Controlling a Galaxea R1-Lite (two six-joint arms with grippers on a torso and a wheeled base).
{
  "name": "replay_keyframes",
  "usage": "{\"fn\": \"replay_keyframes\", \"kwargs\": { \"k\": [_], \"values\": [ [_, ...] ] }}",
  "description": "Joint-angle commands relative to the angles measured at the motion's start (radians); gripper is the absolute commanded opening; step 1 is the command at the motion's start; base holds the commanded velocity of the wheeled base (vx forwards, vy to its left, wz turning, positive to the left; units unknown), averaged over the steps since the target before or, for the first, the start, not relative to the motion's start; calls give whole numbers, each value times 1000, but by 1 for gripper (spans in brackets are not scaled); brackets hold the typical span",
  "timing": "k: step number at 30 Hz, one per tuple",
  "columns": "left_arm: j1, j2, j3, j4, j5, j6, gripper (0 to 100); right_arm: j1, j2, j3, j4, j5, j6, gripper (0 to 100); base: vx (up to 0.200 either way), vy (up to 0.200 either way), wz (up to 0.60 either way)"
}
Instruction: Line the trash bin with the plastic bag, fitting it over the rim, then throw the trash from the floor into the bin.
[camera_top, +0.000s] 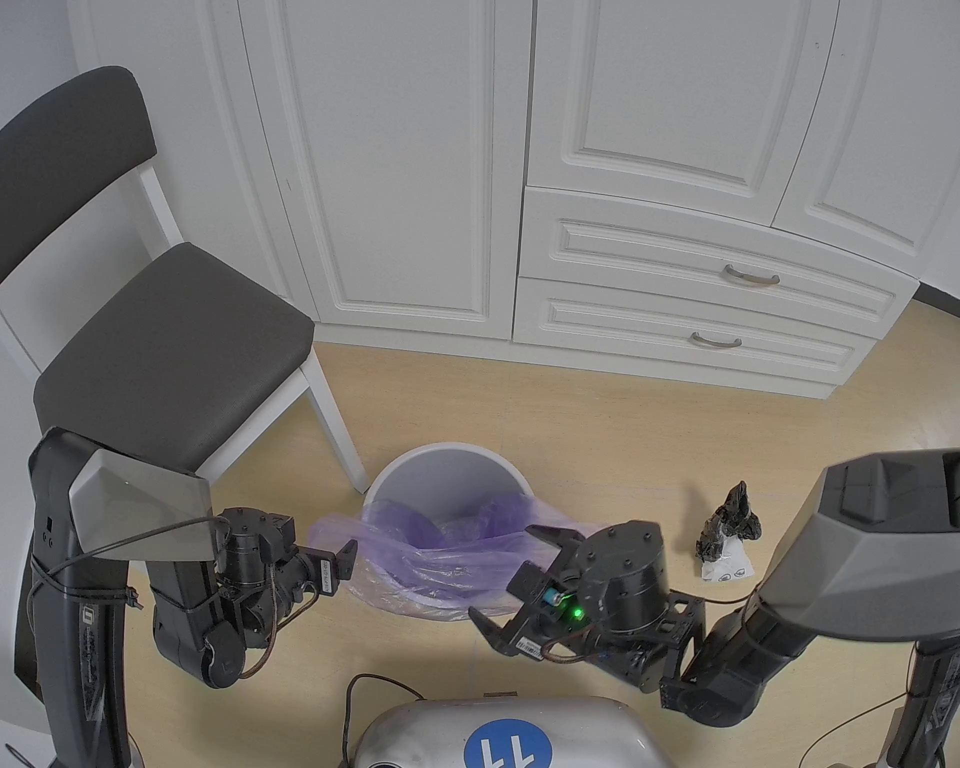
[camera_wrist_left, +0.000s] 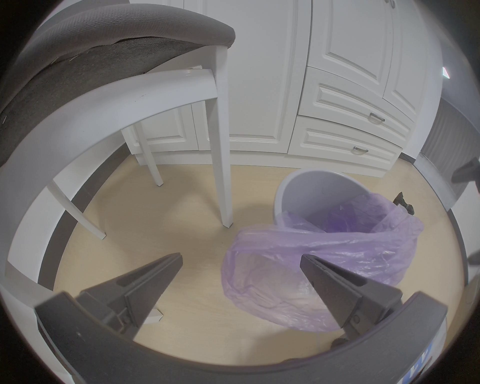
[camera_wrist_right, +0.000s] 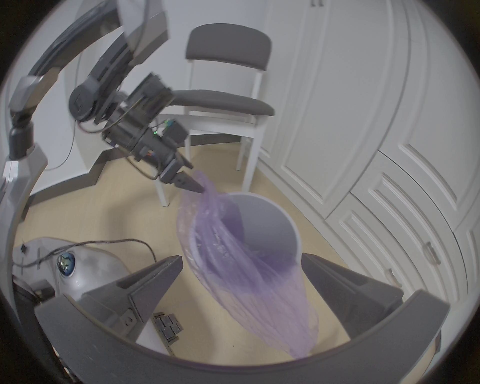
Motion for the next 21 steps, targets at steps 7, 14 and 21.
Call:
{"fn": "replay_keyframes", "kwargs": {
  "k": [7,14,21],
  "values": [
    [-9,-34,37,-1,-21,0,100,77,204,-127,8,-8,-55,100,0,0,0],
    [-9,-34,36,-1,-21,0,100,57,296,-276,45,-23,-60,100,0,0,0],
    [-9,-34,36,-1,-21,2,100,29,316,-370,124,-26,-58,100,0,0,0]
  ]
}}
